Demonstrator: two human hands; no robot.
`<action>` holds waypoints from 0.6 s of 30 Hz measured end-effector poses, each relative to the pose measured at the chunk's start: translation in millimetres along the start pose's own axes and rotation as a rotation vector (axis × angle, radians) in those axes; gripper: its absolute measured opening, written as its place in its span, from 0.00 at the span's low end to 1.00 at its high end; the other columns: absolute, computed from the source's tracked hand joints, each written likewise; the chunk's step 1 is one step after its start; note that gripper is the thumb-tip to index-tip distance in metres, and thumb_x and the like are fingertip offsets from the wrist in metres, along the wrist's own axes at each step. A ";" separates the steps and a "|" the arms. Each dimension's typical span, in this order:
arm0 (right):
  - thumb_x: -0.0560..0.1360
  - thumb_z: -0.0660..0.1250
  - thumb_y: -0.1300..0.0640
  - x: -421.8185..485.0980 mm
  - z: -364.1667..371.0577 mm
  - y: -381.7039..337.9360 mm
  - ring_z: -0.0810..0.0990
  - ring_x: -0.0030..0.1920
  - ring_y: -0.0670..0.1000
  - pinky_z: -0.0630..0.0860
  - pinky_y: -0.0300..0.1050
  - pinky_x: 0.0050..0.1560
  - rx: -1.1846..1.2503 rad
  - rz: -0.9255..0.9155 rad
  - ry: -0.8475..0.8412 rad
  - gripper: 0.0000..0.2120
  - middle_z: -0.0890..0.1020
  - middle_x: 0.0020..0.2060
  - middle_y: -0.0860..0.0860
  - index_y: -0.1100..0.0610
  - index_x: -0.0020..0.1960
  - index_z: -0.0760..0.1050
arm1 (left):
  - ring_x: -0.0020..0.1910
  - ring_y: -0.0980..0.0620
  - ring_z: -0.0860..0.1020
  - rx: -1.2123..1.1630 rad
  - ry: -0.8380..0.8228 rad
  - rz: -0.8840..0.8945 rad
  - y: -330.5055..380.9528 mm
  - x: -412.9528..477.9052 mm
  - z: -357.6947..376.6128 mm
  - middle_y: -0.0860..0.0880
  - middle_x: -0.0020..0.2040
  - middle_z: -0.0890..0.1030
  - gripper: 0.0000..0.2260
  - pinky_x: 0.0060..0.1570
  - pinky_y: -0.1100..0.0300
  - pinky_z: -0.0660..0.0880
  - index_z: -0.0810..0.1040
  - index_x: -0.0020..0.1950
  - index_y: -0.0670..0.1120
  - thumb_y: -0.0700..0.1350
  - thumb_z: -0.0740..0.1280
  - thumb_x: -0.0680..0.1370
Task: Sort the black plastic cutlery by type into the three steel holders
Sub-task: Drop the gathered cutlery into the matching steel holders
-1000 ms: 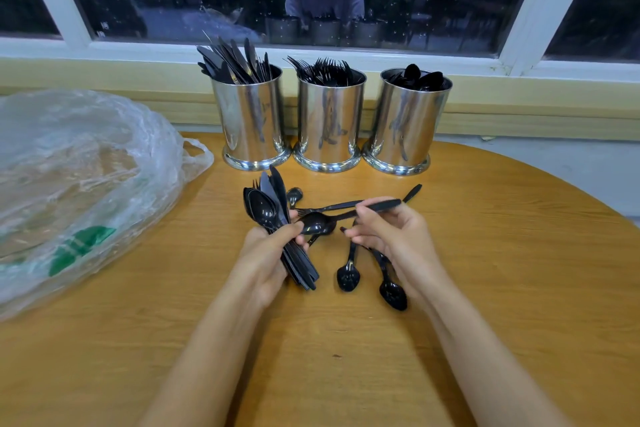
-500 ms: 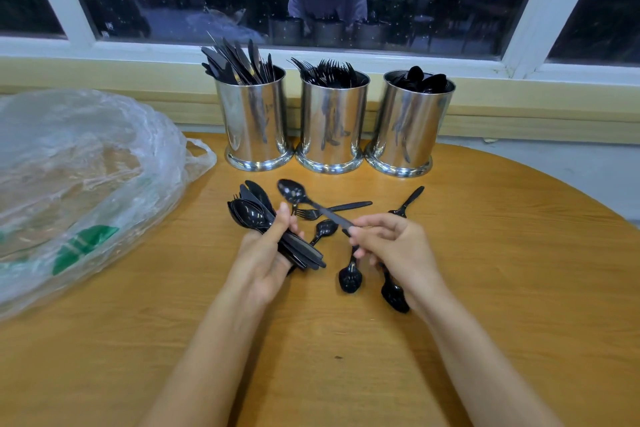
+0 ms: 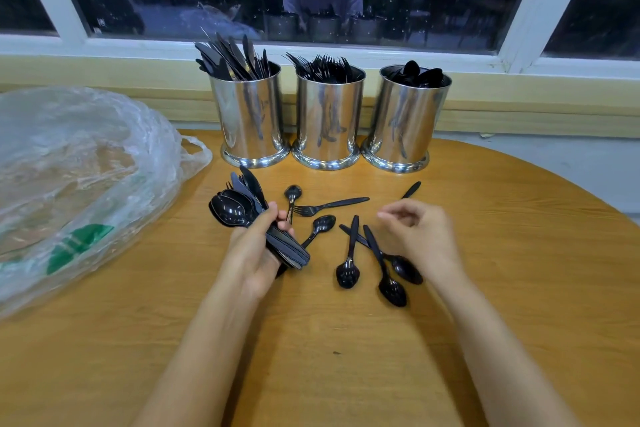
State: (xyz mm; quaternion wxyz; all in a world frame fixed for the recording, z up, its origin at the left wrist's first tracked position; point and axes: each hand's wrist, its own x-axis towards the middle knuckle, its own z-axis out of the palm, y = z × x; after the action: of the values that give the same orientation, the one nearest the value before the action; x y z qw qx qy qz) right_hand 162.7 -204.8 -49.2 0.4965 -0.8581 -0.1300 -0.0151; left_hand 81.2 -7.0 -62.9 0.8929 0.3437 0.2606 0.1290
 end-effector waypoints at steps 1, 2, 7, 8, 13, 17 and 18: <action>0.73 0.73 0.57 4.5 -4.1 6.1 0.77 0.38 0.40 0.71 0.25 0.36 -0.051 0.013 0.021 0.02 0.82 0.38 0.45 0.52 0.45 0.82 | 0.29 0.58 0.74 -0.001 -0.003 -0.006 0.1 -0.1 -0.4 0.50 0.34 0.78 0.03 0.44 0.59 0.74 0.76 0.46 0.44 0.42 0.67 0.79; 0.73 0.73 0.57 7.1 -5.3 11.1 0.77 0.39 0.41 0.71 0.25 0.36 -0.085 0.020 0.021 0.02 0.82 0.38 0.46 0.53 0.46 0.82 | 0.29 0.57 0.74 0.000 -0.005 -0.011 -0.2 -0.2 -0.2 0.50 0.34 0.78 0.04 0.44 0.59 0.74 0.76 0.46 0.43 0.41 0.67 0.79; 0.73 0.73 0.57 2.9 17.2 14.9 0.76 0.40 0.42 0.74 0.30 0.43 -0.219 -0.085 -0.082 0.09 0.82 0.43 0.46 0.54 0.54 0.81 | 0.31 0.56 0.74 0.011 -0.026 -0.018 -3.0 -0.7 1.5 0.50 0.35 0.78 0.01 0.42 0.58 0.74 0.76 0.48 0.44 0.41 0.67 0.79; 0.73 0.73 0.57 2.0 22.7 14.5 0.77 0.43 0.43 0.77 0.36 0.48 -0.268 -0.107 -0.086 0.12 0.82 0.46 0.47 0.54 0.56 0.80 | 0.31 0.56 0.74 0.015 -0.027 -0.016 -3.1 -0.4 1.4 0.50 0.35 0.78 0.01 0.42 0.58 0.75 0.76 0.48 0.44 0.41 0.67 0.79; 0.75 0.71 0.56 2.9 31.8 18.4 0.77 0.54 0.49 0.77 0.47 0.55 -0.444 -0.076 -0.068 0.16 0.80 0.51 0.49 0.54 0.62 0.76 | 0.32 0.56 0.74 0.021 -0.027 -0.016 -3.5 -0.7 1.5 0.50 0.35 0.78 0.01 0.43 0.58 0.75 0.76 0.48 0.44 0.40 0.67 0.79; 0.76 0.70 0.58 4.3 29.3 18.7 0.78 0.50 0.49 0.78 0.49 0.52 -0.397 -0.023 -0.059 0.16 0.78 0.41 0.46 0.52 0.63 0.75 | 0.32 0.56 0.74 0.027 -0.020 -0.018 -4.8 -0.5 2.0 0.49 0.35 0.78 0.01 0.43 0.58 0.75 0.77 0.47 0.43 0.40 0.67 0.79; 0.76 0.69 0.58 4.1 28.5 18.3 0.78 0.50 0.49 0.78 0.49 0.52 -0.398 -0.016 -0.065 0.16 0.78 0.42 0.47 0.52 0.63 0.74 | 0.32 0.56 0.75 0.026 -0.019 -0.019 -5.1 -0.4 2.2 0.49 0.35 0.78 0.01 0.43 0.58 0.75 0.77 0.47 0.43 0.40 0.68 0.79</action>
State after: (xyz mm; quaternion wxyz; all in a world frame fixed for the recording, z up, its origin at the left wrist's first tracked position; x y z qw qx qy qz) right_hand 168.0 -188.2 -78.4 0.3126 -0.9383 -0.1473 -0.0169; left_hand 82.4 -12.0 -64.9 0.8920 0.3542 0.2569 0.1136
